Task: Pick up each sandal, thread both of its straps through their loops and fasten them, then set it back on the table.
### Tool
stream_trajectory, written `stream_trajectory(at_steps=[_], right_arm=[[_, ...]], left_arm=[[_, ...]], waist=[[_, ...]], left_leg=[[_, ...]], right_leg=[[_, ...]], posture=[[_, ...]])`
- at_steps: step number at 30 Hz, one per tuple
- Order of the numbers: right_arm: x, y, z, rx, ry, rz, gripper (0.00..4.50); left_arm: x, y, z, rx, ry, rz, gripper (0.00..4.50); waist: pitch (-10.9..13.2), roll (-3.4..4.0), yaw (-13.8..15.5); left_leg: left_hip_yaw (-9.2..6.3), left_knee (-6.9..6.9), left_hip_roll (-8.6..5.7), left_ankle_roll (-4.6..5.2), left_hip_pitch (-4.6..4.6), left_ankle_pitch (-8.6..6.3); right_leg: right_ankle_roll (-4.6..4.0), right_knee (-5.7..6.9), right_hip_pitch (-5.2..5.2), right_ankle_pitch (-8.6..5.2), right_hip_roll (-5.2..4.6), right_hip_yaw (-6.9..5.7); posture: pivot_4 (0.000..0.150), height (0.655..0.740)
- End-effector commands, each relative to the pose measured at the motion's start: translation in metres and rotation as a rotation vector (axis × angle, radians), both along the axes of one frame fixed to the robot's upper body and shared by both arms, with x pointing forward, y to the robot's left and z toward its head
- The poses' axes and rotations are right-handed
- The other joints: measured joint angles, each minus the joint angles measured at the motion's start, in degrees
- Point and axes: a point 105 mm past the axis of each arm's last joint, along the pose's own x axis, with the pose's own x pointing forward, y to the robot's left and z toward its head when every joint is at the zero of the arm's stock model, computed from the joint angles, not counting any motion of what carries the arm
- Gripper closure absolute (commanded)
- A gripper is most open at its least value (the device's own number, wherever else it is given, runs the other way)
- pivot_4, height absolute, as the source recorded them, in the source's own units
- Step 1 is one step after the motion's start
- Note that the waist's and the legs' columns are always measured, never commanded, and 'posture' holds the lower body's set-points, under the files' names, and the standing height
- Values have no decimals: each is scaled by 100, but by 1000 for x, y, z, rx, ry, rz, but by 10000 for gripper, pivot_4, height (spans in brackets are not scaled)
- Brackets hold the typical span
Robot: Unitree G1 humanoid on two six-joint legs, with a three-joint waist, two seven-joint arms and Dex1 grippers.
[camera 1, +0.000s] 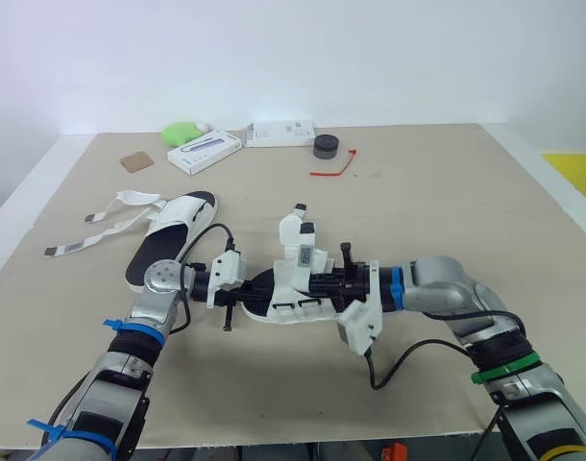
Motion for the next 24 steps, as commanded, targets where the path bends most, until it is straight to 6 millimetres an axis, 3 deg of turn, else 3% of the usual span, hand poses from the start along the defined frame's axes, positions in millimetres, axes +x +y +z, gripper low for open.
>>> stream_trajectory(at_steps=[1, 7, 11, 16, 24], right_arm=[[-5, -9, 10, 78, -128, 46, 44324], [19, -23, -4, 17, -61, -97, 44324], [23, -22, -4, 22, 75, -148, 31332], [18, -32, -3, -76, 253, -197, 6728], [6, -85, 15, -322, 575, -377, 6728]], left_arm=[[-25, 6, -58, 167, 213, -40, 45000], [-24, 5, -58, 171, 213, -43, 45000], [-23, 5, -58, 174, 209, -46, 45000], [-21, 4, -57, 177, 204, -45, 45000], [-20, 8, -58, 186, 205, -41, 45000]], waist=[[0, -3, 0], [-2, -14, 3], [-1, -15, -1], [-1, -15, 2], [2, -17, 2]], left_leg=[[0, 0, -1, 0, 0, 0], [0, 0, -7, 0, 10, 0], [1, 0, -8, 1, 22, 0], [1, 2, -17, 2, 34, 1], [-14, 2, -49, 24, 40, -12]], right_leg=[[-1, 0, 2, 1, 0, 4], [-7, 0, 12, 0, 0, 16], [-34, 0, 22, -14, 1, 24], [-34, 0, 42, -17, 1, 38], [-24, -4, 70, -48, -3, 64]], posture=[[1500, 7400], [1500, 7400], [1500, 7400], [1500, 7400], [1500, 7400]])
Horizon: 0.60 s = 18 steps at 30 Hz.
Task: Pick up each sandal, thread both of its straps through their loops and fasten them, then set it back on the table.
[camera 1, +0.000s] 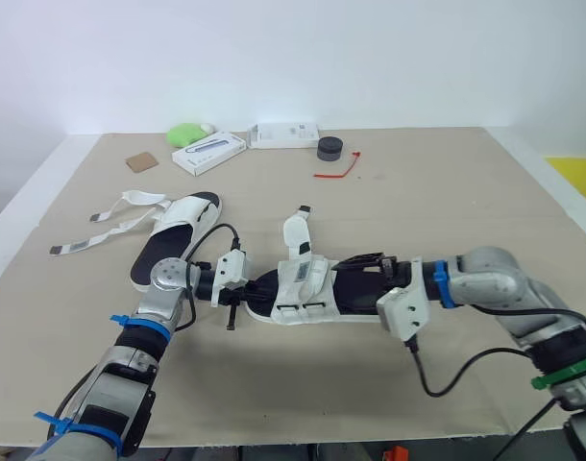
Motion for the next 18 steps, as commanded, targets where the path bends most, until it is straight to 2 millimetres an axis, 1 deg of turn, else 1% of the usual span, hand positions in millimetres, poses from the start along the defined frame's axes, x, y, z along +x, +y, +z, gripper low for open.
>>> stream_trajectory(at_steps=[1, 2, 4, 5, 6, 9, 10, 11, 12, 15, 16, 17, 18], right_arm=[[2, -22, 19, -73, 112, -104, 6728], [8, -27, 27, -68, 145, -163, 6728], [17, -27, 42, 10, 238, -266, 6728], [18, -20, 52, 110, 370, -337, 6728], [17, -15, 57, 167, 474, -382, 6728], [11, 10, 81, 388, 837, -459, 6728], [12, 18, 87, 446, 930, -484, 6728], [19, 24, 90, 511, 1033, -544, 6728], [25, 29, 88, 549, 1102, -603, 6728], [36, 37, 69, 567, 1267, -801, 6728], [40, 39, 62, 570, 1310, -868, 6728], [44, 40, 55, 572, 1339, -927, 6728], [47, 40, 50, 575, 1353, -975, 6728]], left_arm=[[-21, 13, -56, 181, 186, -10, 45000], [-20, 13, -56, 181, 187, -9, 45000], [-20, 12, -56, 180, 187, -9, 45000], [-20, 11, -55, 178, 188, -11, 45000], [-20, 10, -56, 177, 188, -12, 45000], [-21, 8, -56, 172, 189, -14, 45000], [-21, 8, -57, 169, 190, -13, 45000], [-21, 8, -57, 167, 191, -12, 45000], [-22, 7, -57, 166, 192, -12, 45000], [-22, 8, -58, 166, 193, -12, 45000], [-23, 8, -58, 165, 193, -12, 45000], [-23, 8, -58, 165, 194, -11, 45000], [-23, 8, -58, 164, 194, -10, 45000]], waist=[[1, -2, -1], [1, -2, -3], [3, -1, -8], [10, 2, -12], [12, 5, -12], [5, 18, -10], [2, 24, -9], [-2, 30, -9], [-3, 31, -5], [-9, 17, 53], [-14, 5, 118], [-19, 6, 118], [-22, 12, 119]], left_leg=[[-1, 0, 0, 1, 0, 0], [-1, 0, 1, 1, 2, -1], [-1, 1, 1, 1, 4, -1], [-1, 1, 1, 1, 5, -1], [-1, 2, 1, 1, 4, 0], [-4, -1, 2, 0, 4, 1], [-5, -2, 5, 0, 4, 0], [-5, -4, 2, 0, 3, 0], [-6, -4, 2, 0, 3, 0], [-24, -2, -2, 0, -5, 1], [-25, -2, -2, 0, -6, 0], [-28, -3, -4, 0, -42, 0], [-28, -3, -4, 0, -45, 0]], right_leg=[[0, 0, 0, -1, 0, -1], [-2, 0, 0, -2, 0, -2], [-1, -1, -1, -2, -1, -2], [-1, -1, -1, -1, -2, -1], [-1, 0, -2, 0, -3, -1], [-3, 0, -2, -1, -5, -5], [-5, 0, -1, -2, -4, -5], [-5, 0, -1, -1, -4, -5], [-4, 1, -1, -1, -4, -5], [-4, -1, -15, -1, -5, -16], [-5, -1, -19, -1, -5, -17], [-3, -6, -61, 0, -7, -20], [0, -6, -61, 2, -7, -20]], posture=[[1500, 7400], [1500, 7400], [1500, 7400], [1500, 7400], [1500, 7400], [1500, 7400], [1500, 7400], [1500, 7400], [1500, 7400], [1500, 7400], [1500, 7400], [1500, 7400], [1500, 7400]])
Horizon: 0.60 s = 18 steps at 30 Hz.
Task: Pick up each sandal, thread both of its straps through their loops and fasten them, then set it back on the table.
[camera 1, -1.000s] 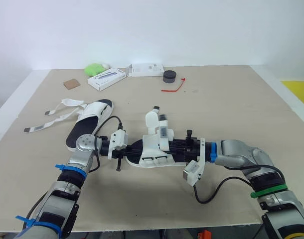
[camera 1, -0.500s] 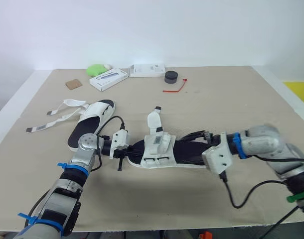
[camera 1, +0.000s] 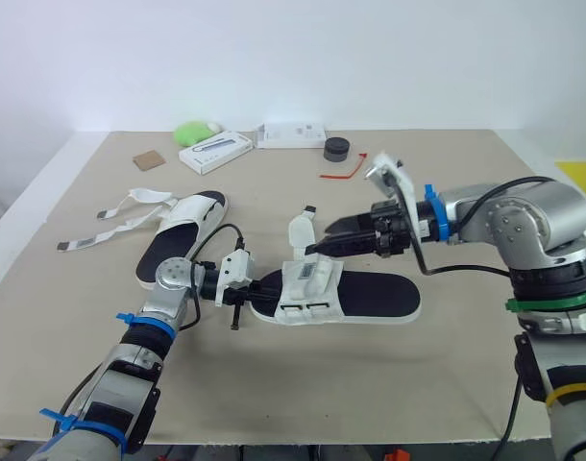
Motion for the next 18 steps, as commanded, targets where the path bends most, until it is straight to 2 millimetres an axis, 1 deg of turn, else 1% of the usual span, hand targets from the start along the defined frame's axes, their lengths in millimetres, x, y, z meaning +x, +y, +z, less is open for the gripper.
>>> stream_trajectory(at_steps=[1, 3, 7, 10, 12, 18], right_arm=[[13, -5, -11, -42, 111, -155, 6728], [22, -6, -15, -48, 121, -208, 6728], [27, -4, -12, -34, 126, -227, 6728], [27, 2, -7, -17, 131, -211, 6728], [23, 10, -4, 7, 147, -177, 6728], [20, 19, -6, 5, 156, -150, 6728]], left_arm=[[-24, 15, -59, 177, 198, 3, 45000], [-24, 15, -59, 177, 198, 4, 45000], [-24, 16, -58, 182, 197, 4, 45000], [-24, 19, -59, 214, 186, -5, 45000], [-23, 22, -60, 245, 181, -9, 45000], [-21, 23, -62, 270, 173, -5, 45000]], waist=[[-5, 10, 3], [-4, 14, 9], [-4, 15, 2], [-5, 17, -11], [-5, 18, -17], [-6, 18, -20]], left_leg=[[0, -1, -3, 1, -8, -1], [-1, -5, -3, 4, -13, -1], [-1, -4, -2, 5, -13, -1], [-1, -4, 0, 6, -12, -1], [-1, -4, 5, 6, -10, -1], [-2, -5, 10, 7, -11, -1]], right_leg=[[20, 1, 0, 11, 0, 0], [17, 9, -1, 9, 3, -1], [20, 11, 0, 9, 6, -1], [22, 11, -1, 9, 8, -1], [21, 12, -2, 9, 14, -1], [20, 13, -3, 10, 21, -1]], posture=[[1500, 7400], [1500, 7400], [1500, 7400], [1500, 7400], [1500, 7400], [1500, 7400]])
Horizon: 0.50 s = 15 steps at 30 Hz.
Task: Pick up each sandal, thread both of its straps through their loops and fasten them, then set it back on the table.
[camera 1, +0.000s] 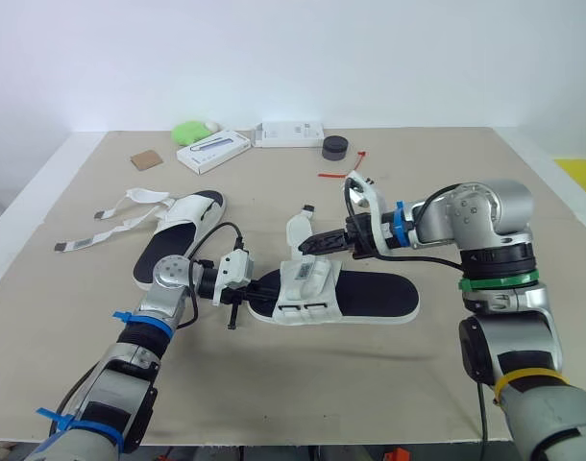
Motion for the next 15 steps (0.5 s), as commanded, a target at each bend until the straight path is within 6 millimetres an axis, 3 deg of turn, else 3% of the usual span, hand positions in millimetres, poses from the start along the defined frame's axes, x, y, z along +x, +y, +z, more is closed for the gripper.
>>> stream_trajectory(at_steps=[1, 9, 13, 15], right_arm=[[-1, 6, 14, 29, -50, 23, 6728], [2, 7, 3, -9, -80, 15, 6728], [1, 12, 3, 2, -89, 26, 17642], [-1, 14, 5, 13, -96, 39, 27642]], left_arm=[[-22, 20, -65, 243, 190, 8, 45000], [-26, 23, -70, 260, 195, 7, 45000], [-27, 22, -71, 254, 198, 10, 45000], [-27, 21, -71, 247, 201, 10, 45000]], waist=[[0, 0, 0], [-1, 1, 0], [-3, 5, -5], [-4, 5, -5]], left_leg=[[0, 0, 0, 0, 0, 0], [0, 1, 0, 1, 3, 1], [0, 0, 2, 2, 4, 2], [-1, 0, 2, 3, 4, 2]], right_leg=[[0, 0, 0, 0, 0, 0], [-1, 0, 0, 0, 0, 0], [-3, 0, -1, 1, 2, 0], [-4, 0, -5, 1, 2, 0]], posture=[[1500, 7400], [1500, 7400], [1500, 7400], [1500, 7400]])
